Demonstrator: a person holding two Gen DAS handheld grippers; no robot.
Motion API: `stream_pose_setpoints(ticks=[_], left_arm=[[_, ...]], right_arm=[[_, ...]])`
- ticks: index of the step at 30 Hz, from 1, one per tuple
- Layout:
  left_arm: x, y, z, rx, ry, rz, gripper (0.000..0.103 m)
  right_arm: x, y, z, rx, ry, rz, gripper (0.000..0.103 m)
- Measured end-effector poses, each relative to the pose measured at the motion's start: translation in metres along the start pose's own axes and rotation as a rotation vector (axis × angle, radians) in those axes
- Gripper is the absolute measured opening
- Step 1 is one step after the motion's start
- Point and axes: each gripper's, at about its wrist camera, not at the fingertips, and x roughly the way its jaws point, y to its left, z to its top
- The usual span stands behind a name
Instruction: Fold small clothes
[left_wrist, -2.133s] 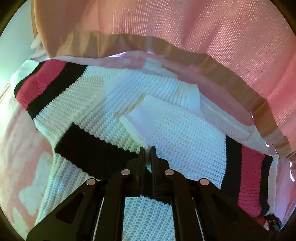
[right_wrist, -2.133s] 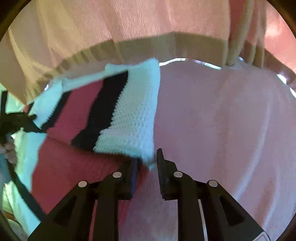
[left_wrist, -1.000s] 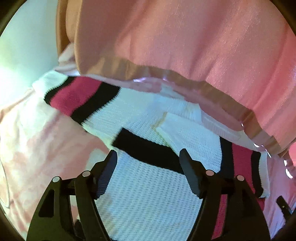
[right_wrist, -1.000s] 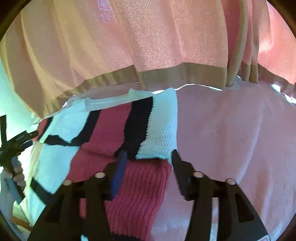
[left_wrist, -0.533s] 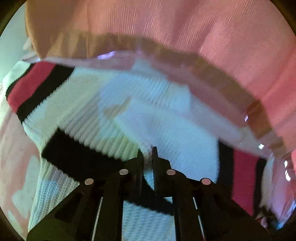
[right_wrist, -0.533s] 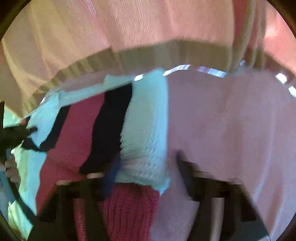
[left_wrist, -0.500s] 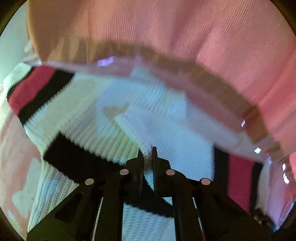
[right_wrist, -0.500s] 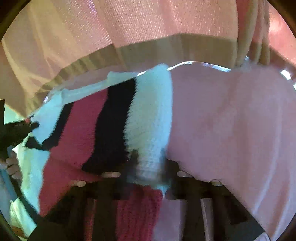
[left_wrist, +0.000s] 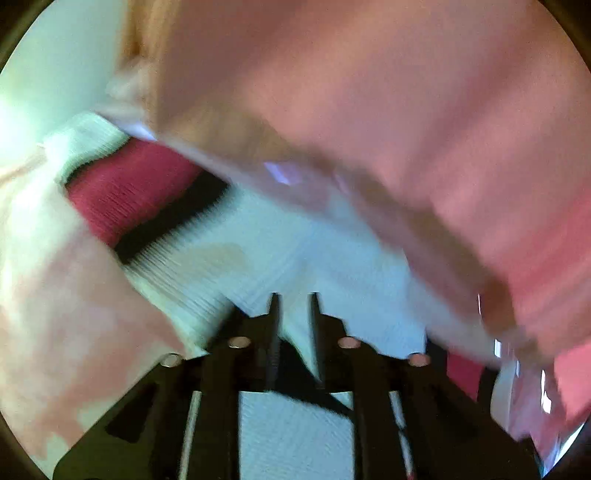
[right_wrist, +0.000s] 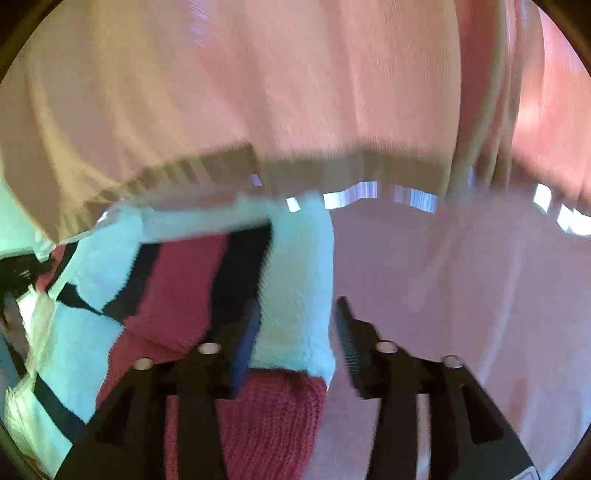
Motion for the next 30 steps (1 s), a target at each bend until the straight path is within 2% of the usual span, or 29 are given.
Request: stream_pose_setpoints(ticks=[1,3,5,8,12,13,16,18,19,20,21,22,24,26,29,30], left_arm=[[-0.006,0.017,0.010,-0.037,-0.026,0.033,0.053],[-0.010,0.055,0.030,-0.099,-0.065,0.107,0.055],[-0.003,0.106,0.055,-0.138,-0.084,0.245,0.055],[0.010,0.171,0.085,-0.199,-0.078,0.396,0.055],[0.029,0.219,0.117,-0.243,-0.063,0.468,0.055],[0.037,0.230,0.123,-0.262,-0.046,0.469,0.055],[0.062,0.255,0.128,-0.344,0.032,0.411,0.054],[0.070,0.255,0.126,-0.363,0.026,0.413,0.054],[0.071,0.254,0.127,-0.354,0.004,0.423,0.048],[0.074,0.253,0.129,-0.341,0.003,0.420,0.040],[0.075,0.249,0.131,-0.313,-0.002,0.400,0.018],[0.074,0.243,0.132,-0.296,-0.004,0.379,0.013],[0.066,0.228,0.134,-0.260,-0.040,0.398,0.011],[0.045,0.196,0.135,-0.166,-0.114,0.408,0.011],[0.006,0.140,0.128,-0.049,-0.183,0.322,0.011],[-0.014,0.109,0.120,0.005,-0.209,0.270,0.011]], right_arm=[[-0.014,0.008,-0.002,-0.033,-0.039,-0.005,0.053],[-0.025,0.017,-0.005,-0.063,-0.049,0.038,0.054],[-0.034,0.031,-0.014,-0.075,-0.043,0.100,0.054],[-0.036,0.054,-0.021,-0.137,-0.051,0.137,0.056],[-0.023,0.084,-0.033,-0.236,-0.026,0.146,0.057],[-0.017,0.090,-0.037,-0.250,-0.010,0.142,0.057],[-0.001,0.095,-0.048,-0.255,0.031,0.140,0.057],[0.006,0.093,-0.053,-0.244,0.047,0.131,0.057],[0.009,0.092,-0.054,-0.237,0.051,0.126,0.057],[0.011,0.091,-0.055,-0.234,0.055,0.125,0.057],[0.013,0.091,-0.055,-0.229,0.055,0.120,0.057],[0.013,0.089,-0.056,-0.229,0.051,0.117,0.057],[0.013,0.089,-0.056,-0.229,0.046,0.112,0.057],[0.010,0.088,-0.054,-0.227,0.040,0.117,0.057],[0.001,0.088,-0.048,-0.225,0.007,0.115,0.057],[-0.003,0.087,-0.046,-0.224,-0.007,0.113,0.057]])
